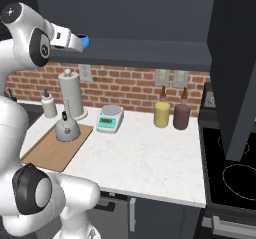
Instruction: Pick the kettle from the counter and place it on the tray. Then pick the mug from the cabinet and place it on the tray. Then close the cabinet doors.
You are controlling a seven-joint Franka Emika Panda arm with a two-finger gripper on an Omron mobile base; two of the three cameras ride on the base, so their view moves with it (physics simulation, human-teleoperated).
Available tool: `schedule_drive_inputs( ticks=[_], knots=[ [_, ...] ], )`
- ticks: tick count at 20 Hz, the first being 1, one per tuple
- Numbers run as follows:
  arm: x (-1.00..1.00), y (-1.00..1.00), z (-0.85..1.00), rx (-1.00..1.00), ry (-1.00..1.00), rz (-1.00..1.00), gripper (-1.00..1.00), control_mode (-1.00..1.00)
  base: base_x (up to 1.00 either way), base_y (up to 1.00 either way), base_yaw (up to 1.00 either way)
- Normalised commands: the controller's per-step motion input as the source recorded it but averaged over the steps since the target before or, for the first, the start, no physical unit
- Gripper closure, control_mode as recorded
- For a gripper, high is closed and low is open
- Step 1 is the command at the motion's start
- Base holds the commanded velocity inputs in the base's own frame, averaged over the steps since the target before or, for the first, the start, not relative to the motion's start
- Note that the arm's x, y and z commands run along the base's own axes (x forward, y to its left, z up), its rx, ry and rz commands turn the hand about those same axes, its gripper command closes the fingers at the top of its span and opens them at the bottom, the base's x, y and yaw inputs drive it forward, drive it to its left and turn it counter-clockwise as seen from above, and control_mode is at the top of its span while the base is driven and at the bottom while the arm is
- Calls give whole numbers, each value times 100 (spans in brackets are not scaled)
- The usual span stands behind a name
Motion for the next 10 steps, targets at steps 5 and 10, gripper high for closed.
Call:
schedule_drive_inputs(
  ticks=[5,10],
  knots=[
    [59,0,0,12,32,0,-100,-100,0,0,0],
    [53,2,-5,1,5,4,-100,-100,0,0,0]
  ],
)
